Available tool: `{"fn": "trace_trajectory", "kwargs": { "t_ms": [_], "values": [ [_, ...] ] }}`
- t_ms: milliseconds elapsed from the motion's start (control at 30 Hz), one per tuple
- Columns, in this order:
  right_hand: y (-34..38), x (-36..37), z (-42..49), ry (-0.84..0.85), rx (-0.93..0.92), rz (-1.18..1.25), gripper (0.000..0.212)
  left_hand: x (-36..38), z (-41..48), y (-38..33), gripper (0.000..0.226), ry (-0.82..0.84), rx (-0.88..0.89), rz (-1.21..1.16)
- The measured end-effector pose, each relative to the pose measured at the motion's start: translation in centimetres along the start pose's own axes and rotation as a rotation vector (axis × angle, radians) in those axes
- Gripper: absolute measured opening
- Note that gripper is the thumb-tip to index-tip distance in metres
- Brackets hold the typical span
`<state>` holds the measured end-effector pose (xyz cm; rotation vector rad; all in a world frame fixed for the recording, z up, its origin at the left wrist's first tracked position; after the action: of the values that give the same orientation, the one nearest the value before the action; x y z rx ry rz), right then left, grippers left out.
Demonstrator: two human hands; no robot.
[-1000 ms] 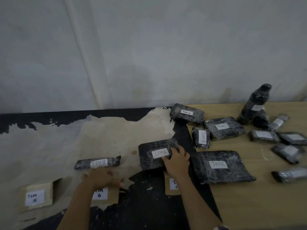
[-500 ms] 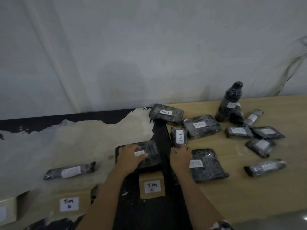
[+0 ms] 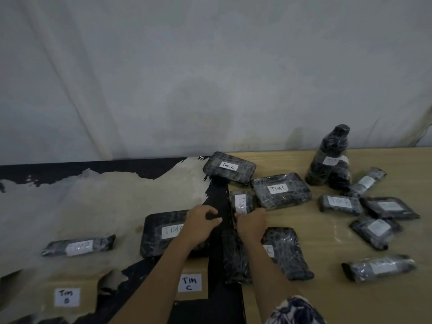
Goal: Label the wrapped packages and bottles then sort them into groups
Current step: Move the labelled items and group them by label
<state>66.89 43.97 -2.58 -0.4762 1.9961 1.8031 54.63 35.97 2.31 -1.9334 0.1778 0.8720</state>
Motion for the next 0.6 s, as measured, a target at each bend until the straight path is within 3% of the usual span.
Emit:
{"fn": "trace_trajectory", "kwargs": {
  "t_ms": [67,133,300,467,600],
  "values": [
    [0.5,-0.3,-0.2,-0.014,-0.092,0.161,0.031,-0.2,0.7,-0.7,0.03,-0.041,-0.035,-0.063],
    [0.9,-0.3,0.0,0.033,-0.159,0.231,0.036,-0.7,1.4,-1.4,0.038,-0.072,-0.069,-0.182],
    [3.6,0.5,0.5,0.332,-0.313,0.351,0.037,-2.7,3.3,-1.7,0.064,-0.039,-0.161,-0.545],
    [6.8,2.1,0.3,0.462,-0.507,0.331,0.041,-5.6,4.5,0.2,0.031,-0.017,-0.132,-0.444],
    [8.7,3.9,-1.7,0.531,-0.497,0.394,0.052,-8.2,4.2,2.4,0.036,-0.118,-0.172,-0.547]
  ]
}}
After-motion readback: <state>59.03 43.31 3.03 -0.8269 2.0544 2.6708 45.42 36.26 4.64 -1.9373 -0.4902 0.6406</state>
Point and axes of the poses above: each hand's wrist, its own z-axis towards the middle knuckle, its own x-axis out of the palm, y = z × x, the point moved 2 cm from there along z, towards the middle knuckle, and after that the axes turned 12 degrees about -x, right-handed, at the moved point
